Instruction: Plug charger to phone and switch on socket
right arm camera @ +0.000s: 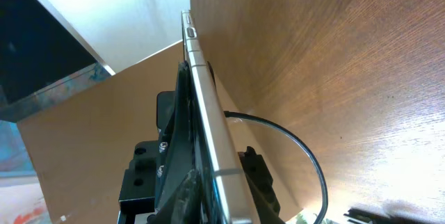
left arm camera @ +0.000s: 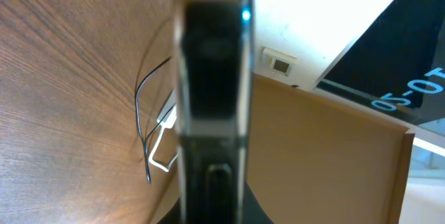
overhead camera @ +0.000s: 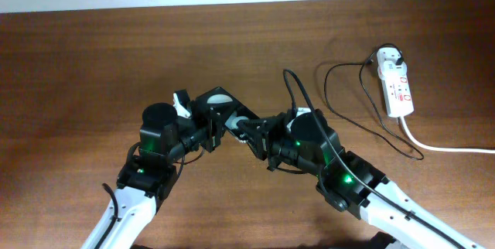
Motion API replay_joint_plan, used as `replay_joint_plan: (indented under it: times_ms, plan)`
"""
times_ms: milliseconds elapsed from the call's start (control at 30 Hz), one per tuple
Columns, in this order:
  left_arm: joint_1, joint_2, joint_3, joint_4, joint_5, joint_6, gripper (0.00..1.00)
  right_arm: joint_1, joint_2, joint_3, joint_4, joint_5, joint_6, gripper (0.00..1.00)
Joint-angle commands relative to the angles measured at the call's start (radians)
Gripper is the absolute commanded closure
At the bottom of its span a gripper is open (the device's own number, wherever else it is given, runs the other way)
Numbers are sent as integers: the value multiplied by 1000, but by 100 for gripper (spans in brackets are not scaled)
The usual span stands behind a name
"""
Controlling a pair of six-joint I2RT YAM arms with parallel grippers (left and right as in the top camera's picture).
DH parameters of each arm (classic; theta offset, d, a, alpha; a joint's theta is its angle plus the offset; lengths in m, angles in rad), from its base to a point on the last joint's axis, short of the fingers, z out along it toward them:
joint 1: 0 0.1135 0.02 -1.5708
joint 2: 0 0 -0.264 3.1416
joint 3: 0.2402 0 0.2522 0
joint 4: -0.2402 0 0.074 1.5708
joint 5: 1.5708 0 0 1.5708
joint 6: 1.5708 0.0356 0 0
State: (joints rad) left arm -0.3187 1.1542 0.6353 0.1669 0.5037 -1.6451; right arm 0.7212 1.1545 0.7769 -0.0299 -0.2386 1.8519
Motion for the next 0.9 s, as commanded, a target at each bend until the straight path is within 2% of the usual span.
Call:
replay_joint_plan:
  times_ms: [0, 33, 100, 133, 233, 300, 500, 567, 733, 867]
  plan:
    - [1, -2, 18, 27, -23, -45, 100, 18, -9, 5, -35, -68, -11, 72]
    - [1, -1, 18, 26, -23, -40, 100, 18, -9, 5, -70, -68, -11, 64]
    - [3, -1, 18, 21, -47, 48, 100, 18, -9, 5, -170, -65, -14, 53]
    - [11, -1, 18, 14, -49, 93, 100, 17, -9, 5, -210, -64, -15, 44]
    - [48, -1, 18, -29, -34, 213, 100, 16, -10, 5, -298, 13, -240, 10]
    - [53, -1, 18, -80, -26, 254, 100, 2, -10, 5, -339, 37, -285, 0]
    - [53, -1, 18, -101, 8, 315, 100, -148, -63, 5, -589, 41, -539, 1]
    - [53, -1, 18, -101, 34, 320, 100, -168, -67, 5, -611, 42, -602, 1]
    - [53, -1, 18, -48, 98, 452, 100, -187, -66, 5, -690, 142, -625, 1]
    - [53, -1, 18, 9, 111, 462, 100, -187, -66, 5, -715, 177, -625, 1]
